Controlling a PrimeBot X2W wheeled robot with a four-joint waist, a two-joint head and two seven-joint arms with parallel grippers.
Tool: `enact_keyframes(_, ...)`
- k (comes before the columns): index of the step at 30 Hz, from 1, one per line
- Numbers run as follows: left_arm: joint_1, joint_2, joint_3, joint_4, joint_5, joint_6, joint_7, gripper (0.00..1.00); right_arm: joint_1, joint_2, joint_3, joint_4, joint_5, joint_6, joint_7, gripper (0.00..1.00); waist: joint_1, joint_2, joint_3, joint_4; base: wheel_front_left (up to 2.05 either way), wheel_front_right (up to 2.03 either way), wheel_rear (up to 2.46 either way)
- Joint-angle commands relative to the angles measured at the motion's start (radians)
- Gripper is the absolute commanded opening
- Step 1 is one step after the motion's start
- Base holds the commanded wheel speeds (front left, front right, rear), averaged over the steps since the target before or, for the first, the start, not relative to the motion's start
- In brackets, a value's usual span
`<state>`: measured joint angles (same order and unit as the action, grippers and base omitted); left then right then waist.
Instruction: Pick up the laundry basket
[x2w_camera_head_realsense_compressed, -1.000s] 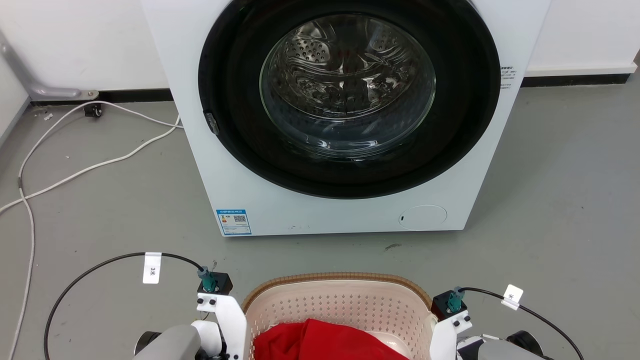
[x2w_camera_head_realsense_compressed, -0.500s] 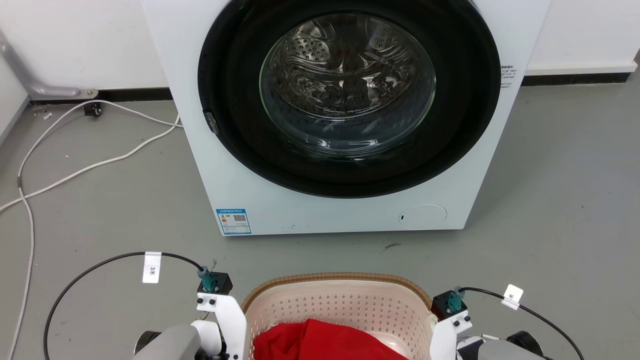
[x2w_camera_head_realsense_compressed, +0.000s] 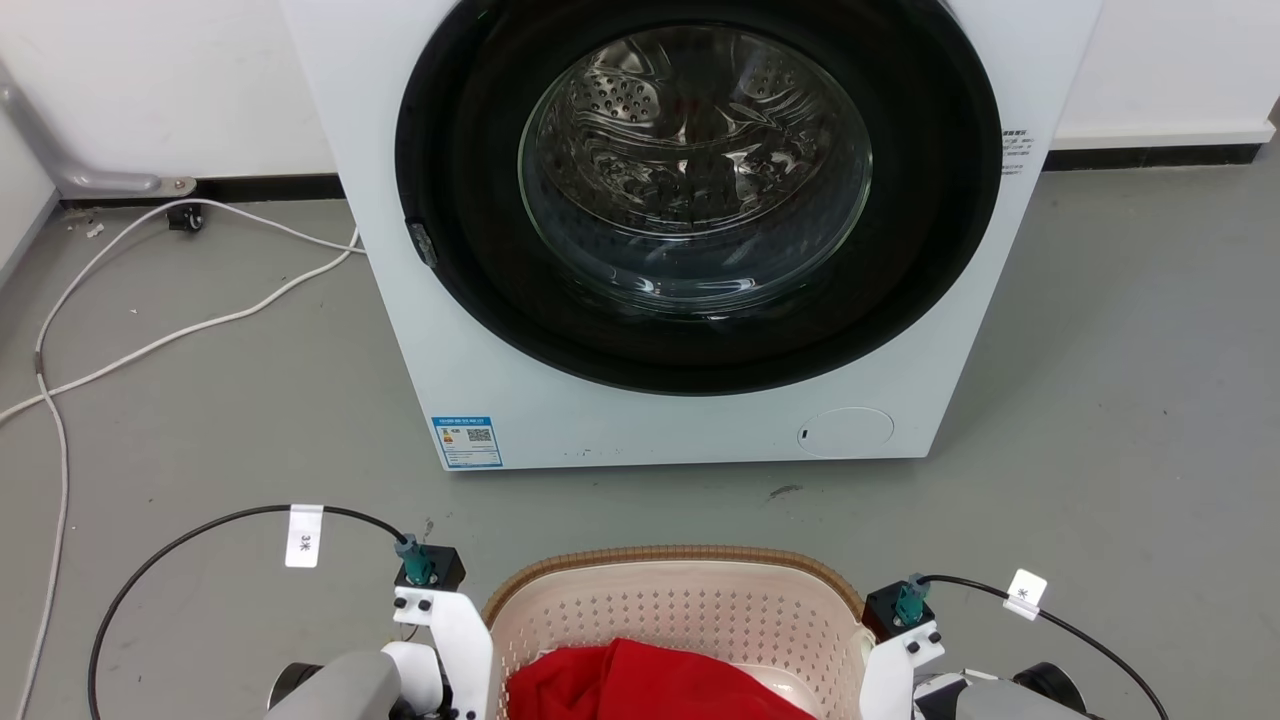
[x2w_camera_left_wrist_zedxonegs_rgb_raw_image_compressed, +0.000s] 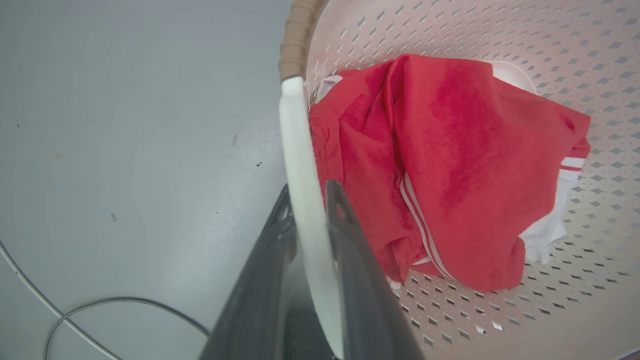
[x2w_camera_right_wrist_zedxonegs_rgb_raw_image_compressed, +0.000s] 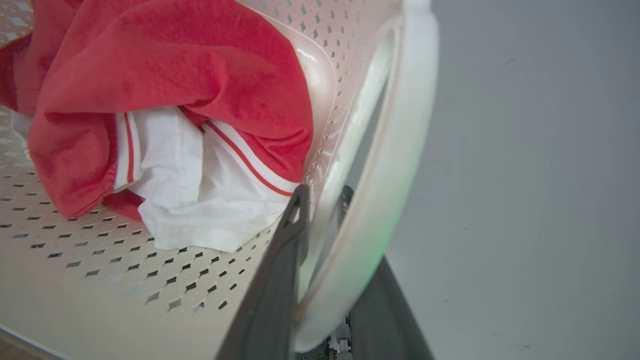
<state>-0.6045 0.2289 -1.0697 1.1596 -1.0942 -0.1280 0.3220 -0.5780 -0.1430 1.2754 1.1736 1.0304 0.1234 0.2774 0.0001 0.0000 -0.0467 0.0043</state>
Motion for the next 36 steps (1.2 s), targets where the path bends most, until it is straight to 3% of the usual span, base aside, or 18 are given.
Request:
enact_keyframes(1,-0.019,-0.002,-0.008,-0.004,-0.001,-0.004,-0.007,0.00,-0.011,0.009,0.007,-0.009,0.000,0.013,-0.004,0.00,-0.0001,0.0000,0.000,0.000,0.00,0.00,0.00)
enact_keyframes(36,-0.030,0.002,-0.093,-0.004,-0.079,-0.004,-0.018,0.00,-0.001,0.009,0.008,-0.012,-0.011,0.013,0.007,0.00,-0.0001,0.0000,-0.006,-0.002,0.00,0.00,0.00)
